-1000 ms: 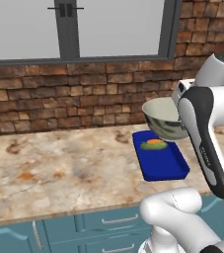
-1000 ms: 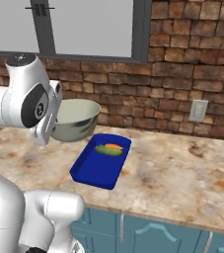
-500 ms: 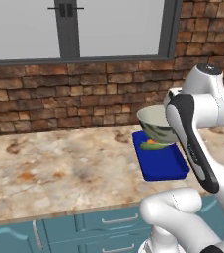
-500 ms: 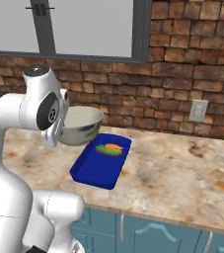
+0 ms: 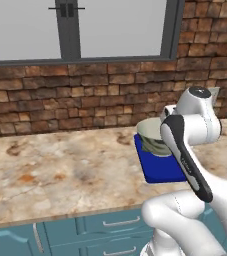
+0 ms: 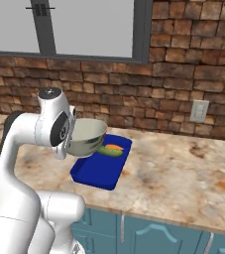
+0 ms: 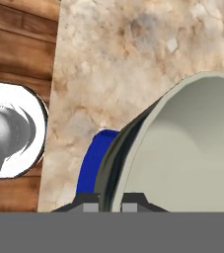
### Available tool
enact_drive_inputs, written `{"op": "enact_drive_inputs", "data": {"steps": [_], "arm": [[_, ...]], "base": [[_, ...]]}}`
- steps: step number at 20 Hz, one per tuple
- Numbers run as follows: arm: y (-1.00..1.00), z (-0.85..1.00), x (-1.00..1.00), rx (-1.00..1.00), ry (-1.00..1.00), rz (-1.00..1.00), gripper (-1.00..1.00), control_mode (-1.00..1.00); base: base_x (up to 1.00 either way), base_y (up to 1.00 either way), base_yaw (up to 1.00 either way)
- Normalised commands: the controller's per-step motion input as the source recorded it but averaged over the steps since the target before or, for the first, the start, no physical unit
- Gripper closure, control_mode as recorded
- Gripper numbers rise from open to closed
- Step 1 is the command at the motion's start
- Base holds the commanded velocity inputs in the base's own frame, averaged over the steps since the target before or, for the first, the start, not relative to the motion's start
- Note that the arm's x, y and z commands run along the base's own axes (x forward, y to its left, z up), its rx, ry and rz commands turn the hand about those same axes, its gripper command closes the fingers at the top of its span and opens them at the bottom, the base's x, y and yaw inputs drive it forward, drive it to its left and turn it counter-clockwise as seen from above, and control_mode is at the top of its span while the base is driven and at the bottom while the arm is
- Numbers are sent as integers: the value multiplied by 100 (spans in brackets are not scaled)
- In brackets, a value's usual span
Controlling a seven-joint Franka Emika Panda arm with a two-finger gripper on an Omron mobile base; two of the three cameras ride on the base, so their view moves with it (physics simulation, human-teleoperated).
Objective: Place the two vegetables and bowl onto the tray for setting up a vegetable dip station.
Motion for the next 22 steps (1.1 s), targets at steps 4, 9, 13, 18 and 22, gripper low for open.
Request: {"op": "enact_drive_inputs", "data": {"steps": [4,9,13,18,22], "arm": [[-19,-56,27,0,-1,1,100,-100],[-29,-34,35,0,0,3,100,-100],[-36,-26,34,0,0,6,100,-100],[-31,-21,30,0,0,7,100,-100],[-18,-30,17,0,0,8,100,-100]], "base": [[0,0,0],[0,0,0],[0,0,0],[0,0,0],[0,0,0]]}}
